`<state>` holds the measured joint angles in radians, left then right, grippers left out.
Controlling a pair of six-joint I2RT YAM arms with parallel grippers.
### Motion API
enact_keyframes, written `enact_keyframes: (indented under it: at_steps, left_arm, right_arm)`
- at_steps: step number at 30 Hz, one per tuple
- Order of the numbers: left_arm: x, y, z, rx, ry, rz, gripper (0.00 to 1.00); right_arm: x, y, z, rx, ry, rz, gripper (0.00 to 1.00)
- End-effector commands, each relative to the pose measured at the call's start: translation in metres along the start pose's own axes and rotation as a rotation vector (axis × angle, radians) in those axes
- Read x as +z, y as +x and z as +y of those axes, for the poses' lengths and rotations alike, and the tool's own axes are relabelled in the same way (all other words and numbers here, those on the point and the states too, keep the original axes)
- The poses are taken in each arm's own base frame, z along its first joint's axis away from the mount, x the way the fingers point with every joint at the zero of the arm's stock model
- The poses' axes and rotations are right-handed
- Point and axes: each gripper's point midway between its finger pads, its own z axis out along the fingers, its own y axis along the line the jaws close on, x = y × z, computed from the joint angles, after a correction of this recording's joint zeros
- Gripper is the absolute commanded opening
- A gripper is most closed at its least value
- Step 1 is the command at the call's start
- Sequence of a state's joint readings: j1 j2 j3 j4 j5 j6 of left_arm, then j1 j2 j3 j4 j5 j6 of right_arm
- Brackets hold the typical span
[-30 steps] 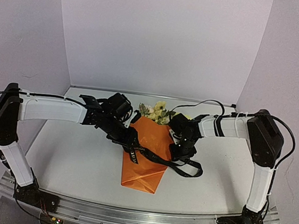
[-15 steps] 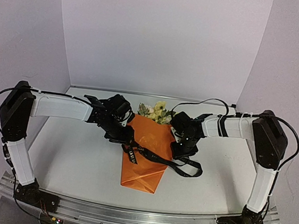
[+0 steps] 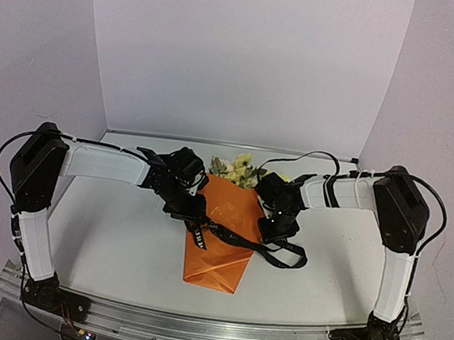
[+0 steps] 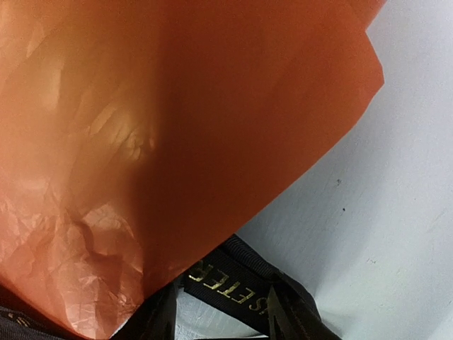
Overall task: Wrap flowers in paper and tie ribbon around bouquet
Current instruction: Cross the ribbon over the folded bouquet.
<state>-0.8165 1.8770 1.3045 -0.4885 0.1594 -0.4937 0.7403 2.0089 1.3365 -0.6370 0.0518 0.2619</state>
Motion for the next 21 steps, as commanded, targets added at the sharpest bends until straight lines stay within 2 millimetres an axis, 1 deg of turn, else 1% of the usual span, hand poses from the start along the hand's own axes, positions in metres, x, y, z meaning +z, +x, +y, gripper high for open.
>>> enact_keyframes:
  at_steps: [1,6,11,15,18,21]
  left_arm:
    - [-0.006,-0.02,-0.01,0.017,0.035,-0.045,0.35]
    - [-0.006,-0.021,-0.012,0.019,0.042,-0.044,0.27]
    - [-0.008,-0.023,-0.014,0.026,0.051,-0.051,0.23]
    - [-0.01,-0.024,-0.014,0.029,0.056,-0.054,0.2]
    - [-0.012,-0.024,-0.013,0.029,0.055,-0.057,0.17]
    - [-0.014,-0.025,-0.012,0.028,0.054,-0.063,0.15]
  right_arm:
    - [0.002,0.0,-0.005,-0.016,0.043,0.036,0.44]
    - [0.001,0.003,-0.005,-0.008,0.05,0.068,0.32]
    - [0.001,0.005,-0.003,0.004,0.039,0.094,0.16]
    - [0.001,0.005,-0.003,0.013,0.034,0.096,0.01]
    - [-0.005,0.002,0.001,0.019,0.011,0.086,0.0]
    - [-0.021,-0.005,0.005,0.035,-0.029,0.049,0.0]
